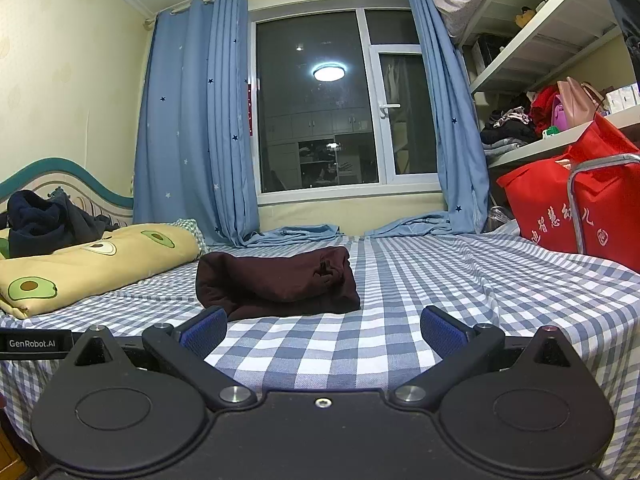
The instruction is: Fold small clothes
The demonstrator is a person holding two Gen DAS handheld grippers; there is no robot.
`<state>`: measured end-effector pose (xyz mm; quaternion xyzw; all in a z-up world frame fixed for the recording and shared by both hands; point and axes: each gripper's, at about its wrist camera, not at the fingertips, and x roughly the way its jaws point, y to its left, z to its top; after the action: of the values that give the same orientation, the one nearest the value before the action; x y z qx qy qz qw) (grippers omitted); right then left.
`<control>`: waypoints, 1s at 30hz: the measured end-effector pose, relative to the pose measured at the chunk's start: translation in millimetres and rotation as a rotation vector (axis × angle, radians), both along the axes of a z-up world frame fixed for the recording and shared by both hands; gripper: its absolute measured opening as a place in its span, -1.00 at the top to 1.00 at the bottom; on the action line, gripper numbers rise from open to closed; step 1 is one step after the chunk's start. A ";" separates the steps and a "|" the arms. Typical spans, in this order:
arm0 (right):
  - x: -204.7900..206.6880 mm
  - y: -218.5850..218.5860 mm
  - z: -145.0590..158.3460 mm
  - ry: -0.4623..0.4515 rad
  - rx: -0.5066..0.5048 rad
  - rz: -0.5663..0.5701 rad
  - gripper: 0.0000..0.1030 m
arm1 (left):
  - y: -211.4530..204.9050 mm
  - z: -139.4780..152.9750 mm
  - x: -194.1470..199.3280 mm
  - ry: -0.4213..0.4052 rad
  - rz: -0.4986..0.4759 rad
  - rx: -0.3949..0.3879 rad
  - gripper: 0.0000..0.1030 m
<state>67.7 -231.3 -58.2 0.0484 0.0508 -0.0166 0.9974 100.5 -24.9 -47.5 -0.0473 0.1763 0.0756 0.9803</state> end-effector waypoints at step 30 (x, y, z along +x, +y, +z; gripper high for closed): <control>-3.3 -2.9 -0.4 -0.012 0.015 -0.010 -0.99 | -2.5 0.6 -3.7 -0.011 0.019 0.050 -0.99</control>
<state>64.4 -234.2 -58.5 0.0563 0.0448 -0.0209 0.9972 96.8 -27.4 -46.9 -0.0249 0.1687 0.0891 0.9813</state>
